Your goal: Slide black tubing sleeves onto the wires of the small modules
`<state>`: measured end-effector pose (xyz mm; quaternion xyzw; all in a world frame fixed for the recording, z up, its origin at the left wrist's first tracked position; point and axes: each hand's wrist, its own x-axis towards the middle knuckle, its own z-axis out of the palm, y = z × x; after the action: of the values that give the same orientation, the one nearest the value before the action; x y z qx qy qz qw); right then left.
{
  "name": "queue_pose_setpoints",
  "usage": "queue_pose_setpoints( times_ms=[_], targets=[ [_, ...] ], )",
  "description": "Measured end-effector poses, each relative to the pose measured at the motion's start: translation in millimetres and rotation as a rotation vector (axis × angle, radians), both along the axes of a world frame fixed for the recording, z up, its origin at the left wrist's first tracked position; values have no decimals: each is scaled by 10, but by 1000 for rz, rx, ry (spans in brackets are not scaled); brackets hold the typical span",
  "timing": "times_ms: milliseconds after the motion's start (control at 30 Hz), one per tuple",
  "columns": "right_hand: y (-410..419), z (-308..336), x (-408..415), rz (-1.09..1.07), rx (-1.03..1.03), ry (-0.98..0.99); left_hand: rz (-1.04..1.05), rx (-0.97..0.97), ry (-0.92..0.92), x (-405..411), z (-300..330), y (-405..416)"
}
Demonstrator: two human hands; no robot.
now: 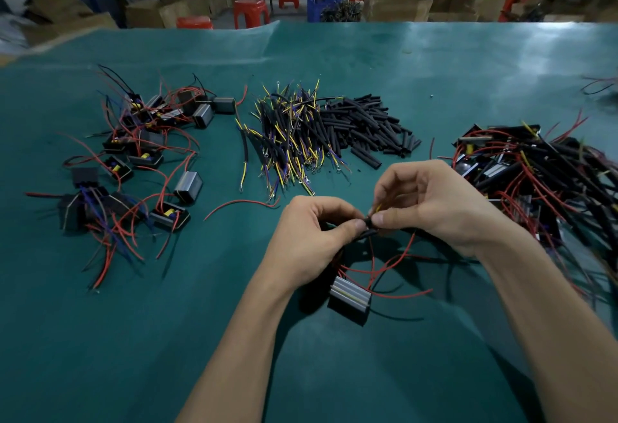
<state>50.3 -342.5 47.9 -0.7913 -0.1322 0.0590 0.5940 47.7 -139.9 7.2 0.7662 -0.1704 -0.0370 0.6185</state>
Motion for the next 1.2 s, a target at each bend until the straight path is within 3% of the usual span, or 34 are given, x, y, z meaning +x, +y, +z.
queue_pose_setpoints(
  times_ms=[333, 667, 967, 1200],
  targets=[
    [25, 15, -8, -42, -23, 80, -14, -6, 22, 18, -31, -7],
    [-39, -38, 20, 31, -7, 32, -35, 21, 57, 18, -14, -5],
    [-19, -28, -2, 33, 70, 75, -58, -51, 69, 10, -8, 10],
    [34, 10, -20, 21, 9, 119, -28, -72, 55, -18, 17, -45]
  ],
)
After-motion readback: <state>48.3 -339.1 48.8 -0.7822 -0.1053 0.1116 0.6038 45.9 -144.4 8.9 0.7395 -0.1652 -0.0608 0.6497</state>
